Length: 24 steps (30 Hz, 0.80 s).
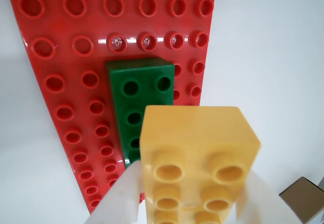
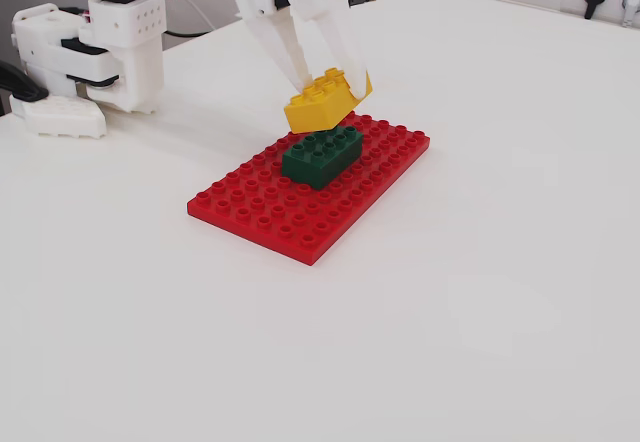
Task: Put yellow lego brick onto the green one
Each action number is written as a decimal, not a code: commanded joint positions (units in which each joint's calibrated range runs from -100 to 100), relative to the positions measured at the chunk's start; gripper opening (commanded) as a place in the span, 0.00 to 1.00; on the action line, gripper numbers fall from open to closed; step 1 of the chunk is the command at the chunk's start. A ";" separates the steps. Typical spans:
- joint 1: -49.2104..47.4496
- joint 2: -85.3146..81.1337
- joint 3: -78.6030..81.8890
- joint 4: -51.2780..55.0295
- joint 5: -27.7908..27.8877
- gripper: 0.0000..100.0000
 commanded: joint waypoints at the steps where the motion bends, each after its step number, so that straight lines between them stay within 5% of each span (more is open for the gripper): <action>1: 0.92 -4.94 1.43 -0.73 -0.22 0.11; 24: -0.03 -5.78 9.56 -6.35 -0.27 0.11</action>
